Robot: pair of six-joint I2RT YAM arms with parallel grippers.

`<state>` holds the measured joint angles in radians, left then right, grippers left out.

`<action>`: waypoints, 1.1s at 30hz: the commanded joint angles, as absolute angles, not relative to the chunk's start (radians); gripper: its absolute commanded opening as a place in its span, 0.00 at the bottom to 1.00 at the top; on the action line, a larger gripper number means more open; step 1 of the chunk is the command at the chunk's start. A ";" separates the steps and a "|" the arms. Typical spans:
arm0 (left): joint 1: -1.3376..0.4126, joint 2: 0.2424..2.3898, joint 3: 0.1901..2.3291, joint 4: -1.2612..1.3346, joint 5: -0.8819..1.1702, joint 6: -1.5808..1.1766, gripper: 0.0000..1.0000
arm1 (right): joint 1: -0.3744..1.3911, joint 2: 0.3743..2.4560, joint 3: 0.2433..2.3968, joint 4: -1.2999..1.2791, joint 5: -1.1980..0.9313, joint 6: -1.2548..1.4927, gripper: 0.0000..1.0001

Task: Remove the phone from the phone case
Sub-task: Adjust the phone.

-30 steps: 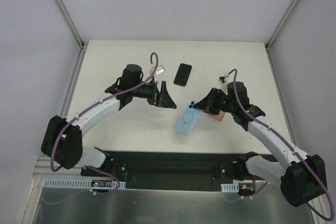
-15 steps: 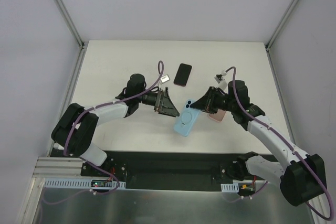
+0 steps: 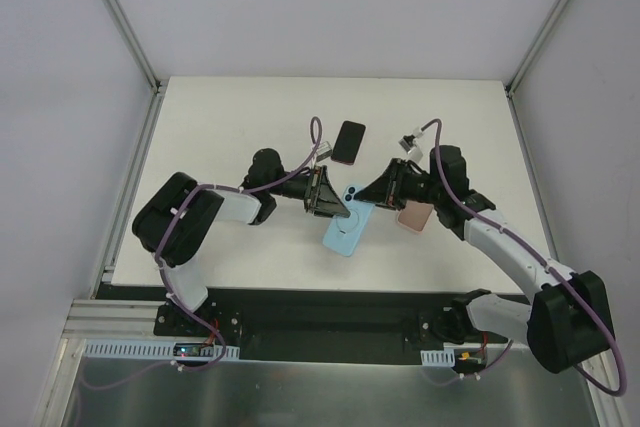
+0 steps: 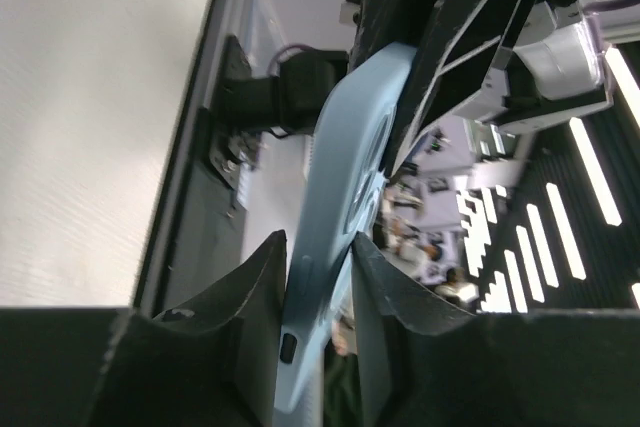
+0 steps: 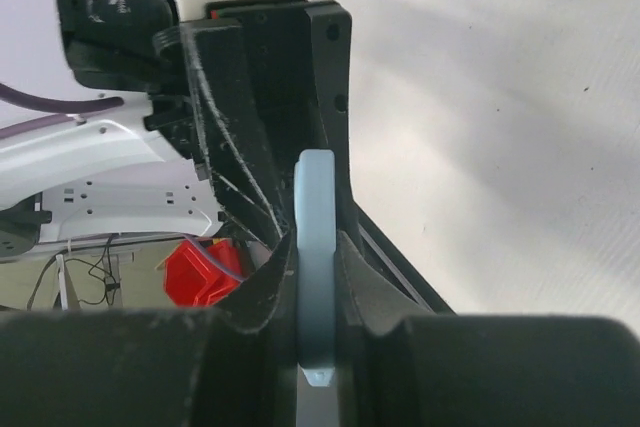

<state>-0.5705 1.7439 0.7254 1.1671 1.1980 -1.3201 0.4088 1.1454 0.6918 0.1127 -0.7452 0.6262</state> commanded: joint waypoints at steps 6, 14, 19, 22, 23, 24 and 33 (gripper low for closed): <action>-0.580 1.790 0.795 1.523 1.224 -1.546 0.00 | 0.403 1.203 0.759 0.183 -0.801 0.658 0.03; -0.572 1.661 0.853 0.755 1.110 -1.130 0.00 | 0.482 1.141 0.954 -0.470 -0.248 0.449 0.70; -0.572 1.579 0.997 0.093 0.869 -0.759 0.00 | 0.555 1.002 0.943 -0.534 -0.040 0.446 0.71; -0.572 1.568 1.028 0.014 0.793 -0.755 0.00 | 0.632 0.976 0.931 -0.577 0.065 0.437 0.70; -0.572 1.568 1.032 0.006 0.778 -0.764 0.00 | 0.655 0.974 0.927 -0.593 0.090 0.439 0.70; -0.572 1.566 1.038 0.006 0.747 -0.767 0.00 | 0.679 0.974 0.925 -0.598 0.112 0.443 0.70; -0.578 1.577 1.063 -0.118 0.623 -0.811 0.00 | 1.086 1.167 1.080 -0.646 0.446 0.425 0.70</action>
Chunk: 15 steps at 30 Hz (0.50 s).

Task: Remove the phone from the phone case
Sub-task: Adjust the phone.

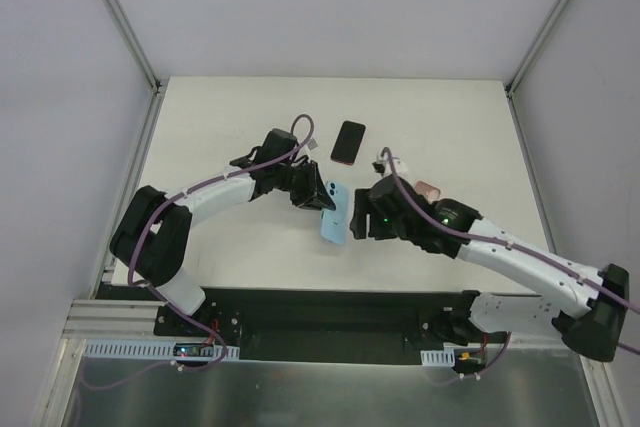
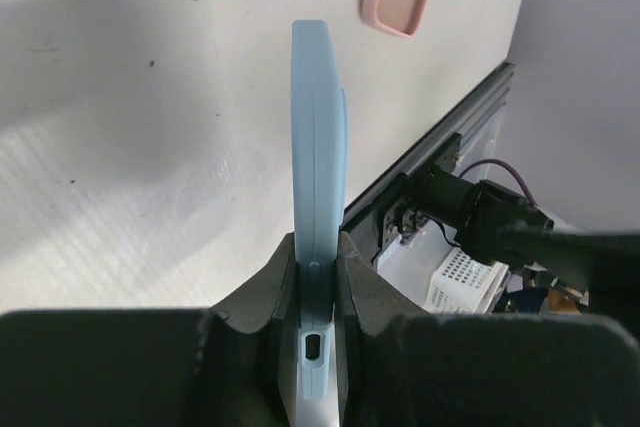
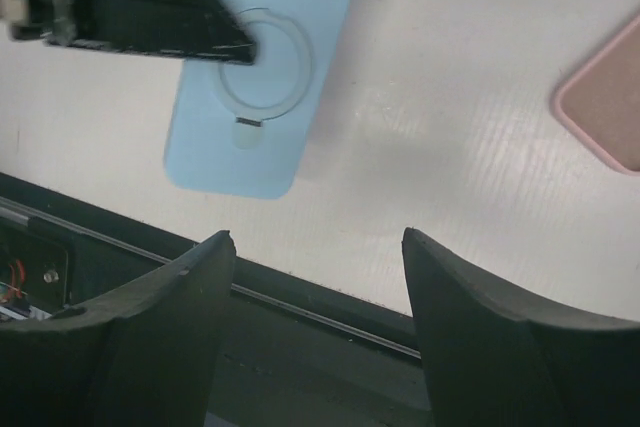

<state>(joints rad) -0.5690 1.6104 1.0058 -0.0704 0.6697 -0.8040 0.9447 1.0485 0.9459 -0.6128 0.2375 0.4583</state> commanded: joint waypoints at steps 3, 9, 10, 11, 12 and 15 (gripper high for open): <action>-0.591 1.575 1.074 -0.143 0.592 -0.818 0.00 | 1.168 1.308 1.194 -0.681 0.515 0.407 0.71; -0.606 1.555 1.094 -0.236 0.506 -0.802 0.00 | 1.273 1.514 1.342 -0.696 0.545 0.382 0.71; -0.607 1.552 1.095 -0.247 0.497 -0.801 0.00 | 1.282 1.529 1.356 -0.695 0.545 0.385 0.71; -0.609 1.549 1.100 -0.255 0.483 -0.796 0.00 | 1.290 1.560 1.367 -0.695 0.549 0.387 0.71; -0.609 1.549 1.103 -0.261 0.480 -0.795 0.00 | 1.301 1.574 1.376 -0.695 0.551 0.391 0.72; -0.617 1.539 1.108 -0.279 0.462 -0.790 0.00 | 1.307 1.629 1.413 -0.744 0.606 0.434 0.71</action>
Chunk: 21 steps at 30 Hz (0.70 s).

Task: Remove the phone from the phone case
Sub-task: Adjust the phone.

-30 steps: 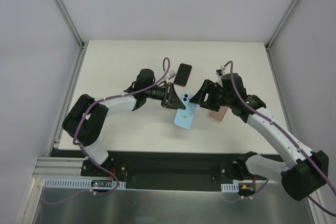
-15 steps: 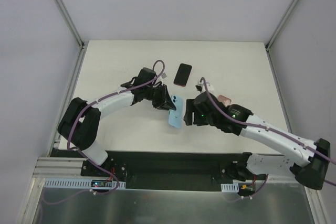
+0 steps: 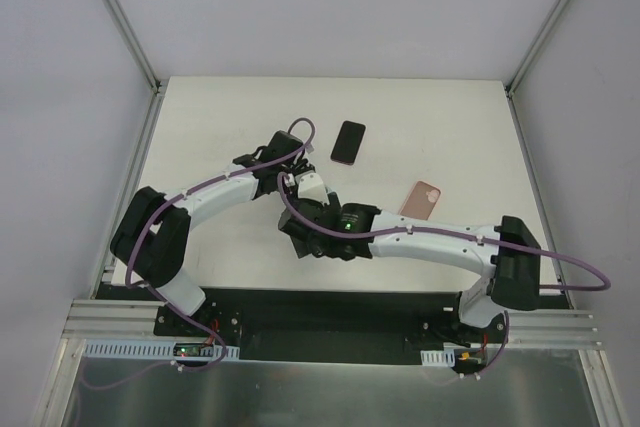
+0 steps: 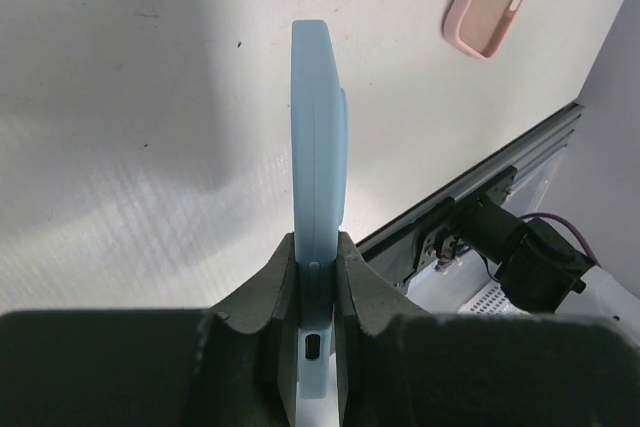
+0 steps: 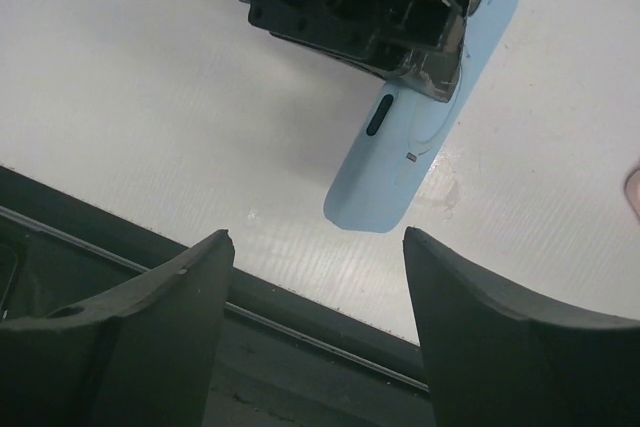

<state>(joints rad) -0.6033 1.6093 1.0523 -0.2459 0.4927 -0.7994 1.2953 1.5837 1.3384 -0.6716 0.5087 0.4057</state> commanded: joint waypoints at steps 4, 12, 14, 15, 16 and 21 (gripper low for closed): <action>-0.626 1.522 1.117 -0.301 0.436 -0.782 0.00 | 1.307 1.699 1.439 -0.822 0.649 0.475 0.70; -0.641 1.503 1.135 -0.328 0.413 -0.772 0.00 | 1.313 1.787 1.491 -0.833 0.704 0.499 0.62; -0.641 1.497 1.140 -0.337 0.399 -0.765 0.00 | 1.318 1.825 1.525 -0.865 0.733 0.512 0.59; -0.641 1.494 1.141 -0.344 0.396 -0.762 0.00 | 1.324 1.838 1.552 -0.880 0.761 0.521 0.53; -0.641 1.493 1.141 -0.347 0.393 -0.756 0.00 | 1.328 1.854 1.565 -0.908 0.771 0.537 0.50; -0.641 1.497 1.146 -0.351 0.402 -0.756 0.00 | 1.338 1.873 1.592 -0.951 0.819 0.566 0.31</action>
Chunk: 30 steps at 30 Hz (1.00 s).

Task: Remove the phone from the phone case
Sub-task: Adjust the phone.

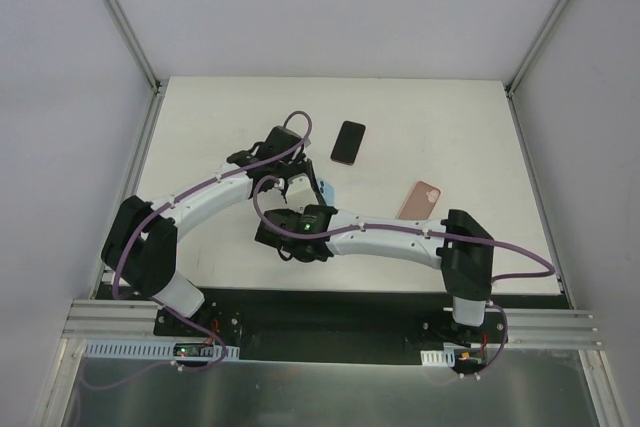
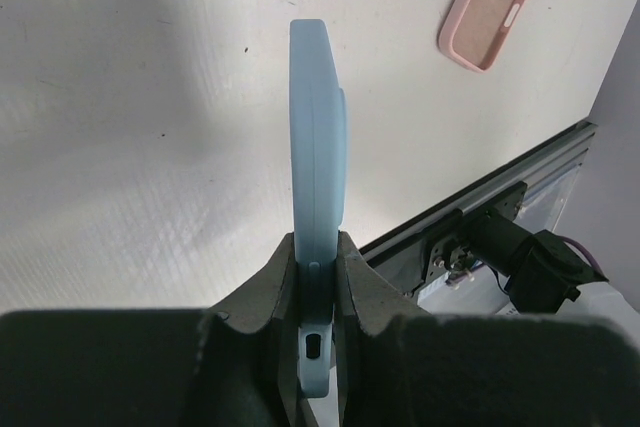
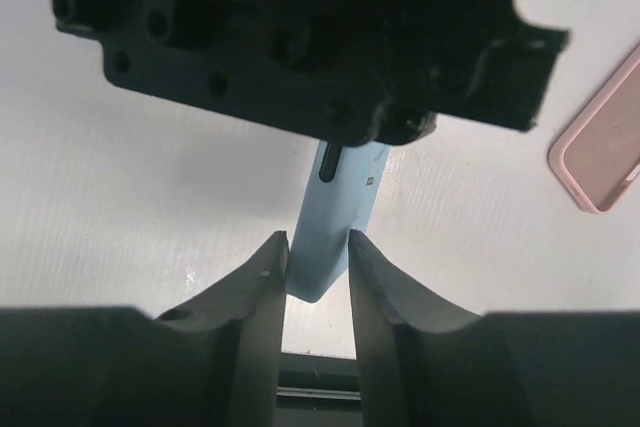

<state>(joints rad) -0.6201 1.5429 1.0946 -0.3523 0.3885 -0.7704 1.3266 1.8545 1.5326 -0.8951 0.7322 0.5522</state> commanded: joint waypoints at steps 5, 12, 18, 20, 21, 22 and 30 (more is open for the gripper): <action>-0.641 1.497 1.152 -0.353 0.400 -0.750 0.00 | 1.339 1.896 1.620 -1.048 0.856 0.629 0.05; -0.641 1.509 1.154 -0.354 0.442 -0.733 0.01 | 1.341 1.856 1.572 -1.077 0.903 0.680 0.01; -0.641 1.519 1.172 -0.353 0.463 -0.710 0.48 | 1.338 1.801 1.528 -1.068 0.899 0.693 0.01; -0.640 1.520 1.177 -0.353 0.463 -0.706 0.53 | 1.339 1.773 1.497 -1.037 0.890 0.687 0.01; -0.640 1.520 1.180 -0.353 0.466 -0.704 0.58 | 1.336 1.763 1.482 -1.020 0.875 0.677 0.01; -0.640 1.522 1.183 -0.353 0.468 -0.701 0.61 | 1.336 1.743 1.464 -0.987 0.865 0.666 0.01; -0.594 1.499 1.177 -0.353 0.495 -0.683 0.80 | 1.298 1.629 1.333 -0.824 0.755 0.624 0.01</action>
<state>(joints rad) -0.6212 1.5429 1.1503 -0.3496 0.4568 -0.7132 1.3212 1.7557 1.3972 -0.9363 0.7834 0.6525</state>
